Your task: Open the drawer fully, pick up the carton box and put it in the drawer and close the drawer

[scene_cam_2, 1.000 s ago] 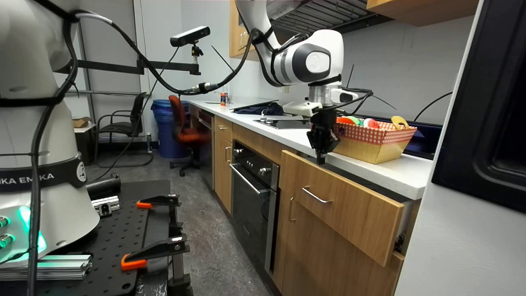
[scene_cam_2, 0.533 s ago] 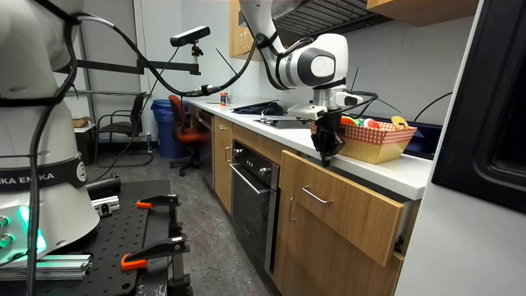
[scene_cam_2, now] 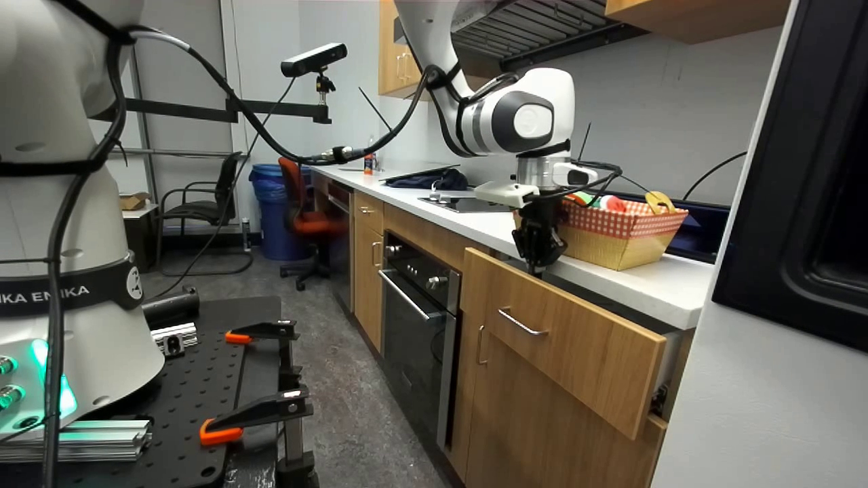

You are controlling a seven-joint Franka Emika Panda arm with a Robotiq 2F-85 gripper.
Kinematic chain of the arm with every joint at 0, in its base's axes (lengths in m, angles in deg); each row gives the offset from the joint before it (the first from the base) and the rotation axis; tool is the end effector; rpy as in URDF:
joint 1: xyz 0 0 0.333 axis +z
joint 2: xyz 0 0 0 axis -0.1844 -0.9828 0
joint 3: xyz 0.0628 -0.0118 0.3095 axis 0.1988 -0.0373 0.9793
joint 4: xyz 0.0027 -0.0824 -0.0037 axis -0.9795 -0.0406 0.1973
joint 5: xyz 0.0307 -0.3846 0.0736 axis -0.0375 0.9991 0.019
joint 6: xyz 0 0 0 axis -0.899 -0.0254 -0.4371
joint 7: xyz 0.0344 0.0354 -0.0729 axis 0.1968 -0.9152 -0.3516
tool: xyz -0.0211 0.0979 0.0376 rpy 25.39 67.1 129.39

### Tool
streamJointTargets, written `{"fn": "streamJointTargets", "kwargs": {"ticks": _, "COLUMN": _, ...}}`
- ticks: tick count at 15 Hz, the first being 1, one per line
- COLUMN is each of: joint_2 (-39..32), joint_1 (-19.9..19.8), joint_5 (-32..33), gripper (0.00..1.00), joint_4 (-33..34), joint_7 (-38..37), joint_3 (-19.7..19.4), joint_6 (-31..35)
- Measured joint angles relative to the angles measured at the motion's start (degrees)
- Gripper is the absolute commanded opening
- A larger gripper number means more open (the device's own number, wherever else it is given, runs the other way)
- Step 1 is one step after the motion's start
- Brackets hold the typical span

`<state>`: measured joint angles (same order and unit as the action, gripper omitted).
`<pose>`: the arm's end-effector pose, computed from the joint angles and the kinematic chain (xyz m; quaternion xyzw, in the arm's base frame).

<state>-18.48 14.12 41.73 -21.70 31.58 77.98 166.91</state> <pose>0.6335 0.0470 0.2225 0.9989 0.0096 0.0433 0.0163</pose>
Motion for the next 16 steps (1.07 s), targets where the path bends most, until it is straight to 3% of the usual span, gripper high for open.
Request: {"fn": "streamJointTargets", "kwargs": {"ticks": 16, "joint_2": 2.1, "joint_1": 0.3, "joint_5": -0.1, "gripper": 0.0, "joint_4": -4.0, "joint_7": 0.0, "joint_3": 0.0, "joint_6": -4.2}}
